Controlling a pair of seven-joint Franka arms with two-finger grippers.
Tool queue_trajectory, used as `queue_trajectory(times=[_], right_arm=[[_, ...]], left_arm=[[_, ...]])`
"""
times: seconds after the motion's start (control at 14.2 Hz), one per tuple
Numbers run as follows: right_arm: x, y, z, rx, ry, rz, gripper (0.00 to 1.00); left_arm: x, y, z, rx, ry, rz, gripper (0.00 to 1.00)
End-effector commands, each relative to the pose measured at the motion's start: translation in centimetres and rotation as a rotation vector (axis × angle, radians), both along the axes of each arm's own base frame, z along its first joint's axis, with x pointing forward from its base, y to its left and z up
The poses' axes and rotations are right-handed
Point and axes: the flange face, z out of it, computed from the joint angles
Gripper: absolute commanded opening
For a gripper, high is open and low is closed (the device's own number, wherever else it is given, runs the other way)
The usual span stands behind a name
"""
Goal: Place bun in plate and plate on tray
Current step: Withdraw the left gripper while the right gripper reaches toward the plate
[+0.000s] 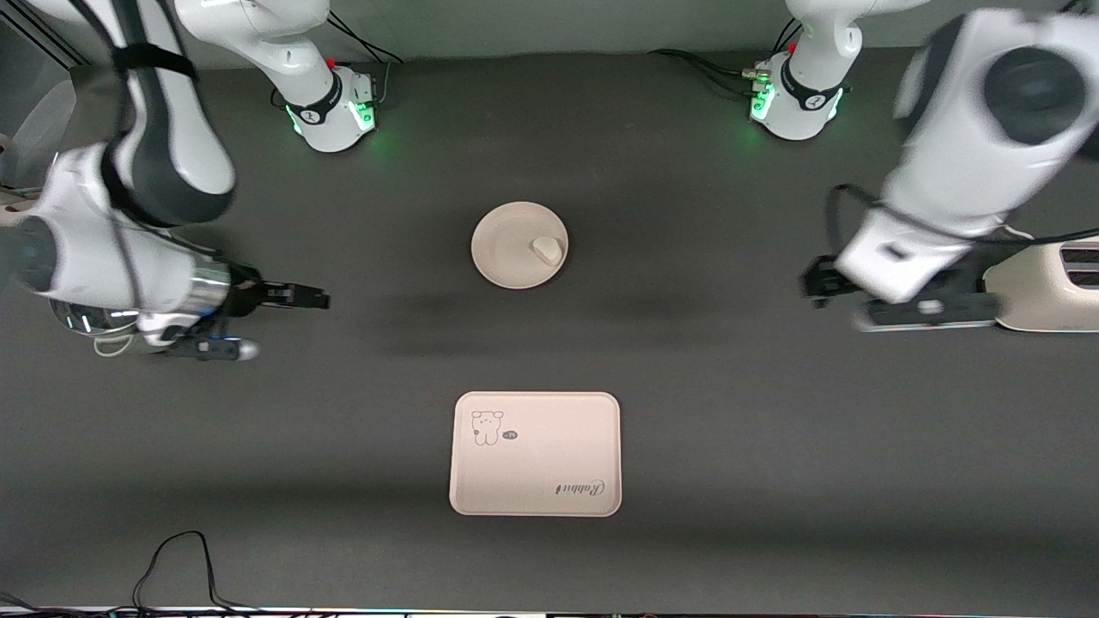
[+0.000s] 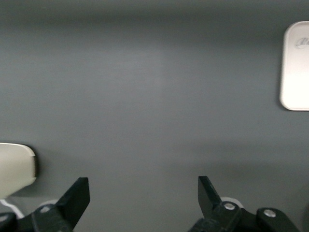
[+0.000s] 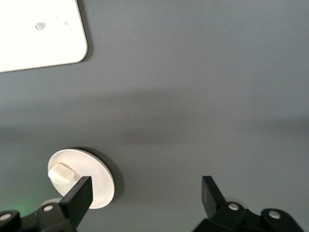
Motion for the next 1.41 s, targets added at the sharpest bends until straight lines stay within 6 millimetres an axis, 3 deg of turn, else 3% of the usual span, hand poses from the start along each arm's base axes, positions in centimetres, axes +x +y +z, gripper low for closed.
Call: queue_trajectory(times=[0.0, 0.21, 0.28, 0.42, 0.78, 1.2, 1.34], right_arm=[[-3.0, 0.5, -2.0, 0.005, 0.008, -0.027, 1.0], [-5.9, 1.3, -5.3, 0.011, 0.038, -0.047, 1.0], [-6.9, 2.0, -5.6, 0.043, 0.057, -0.064, 1.0], [-8.1, 3.3, -6.2, 0.05, 0.08, -0.053, 1.0], [-10.9, 8.4, -7.3, 0.035, 0.101, 0.032, 1.0], [-14.3, 14.3, -11.4, -0.024, 0.103, 0.077, 1.0], [-14.6, 15.1, -12.8, -0.039, 0.104, 0.079, 1.0]], left_arm=[[-2.3, 3.8, 2.1, 0.006, 0.026, -0.009, 1.0], [-2.4, 8.7, 2.9, 0.015, 0.03, -0.093, 1.0], [-2.4, 10.5, 2.9, 0.004, 0.039, -0.11, 1.0], [-2.7, 12.2, 2.8, -0.057, 0.06, -0.181, 1.0], [-2.9, 12.0, 2.5, -0.092, 0.075, -0.182, 1.0], [-2.6, 11.7, 2.3, -0.086, 0.06, -0.148, 1.0], [-2.2, 11.7, 2.2, -0.083, 0.043, -0.151, 1.0]])
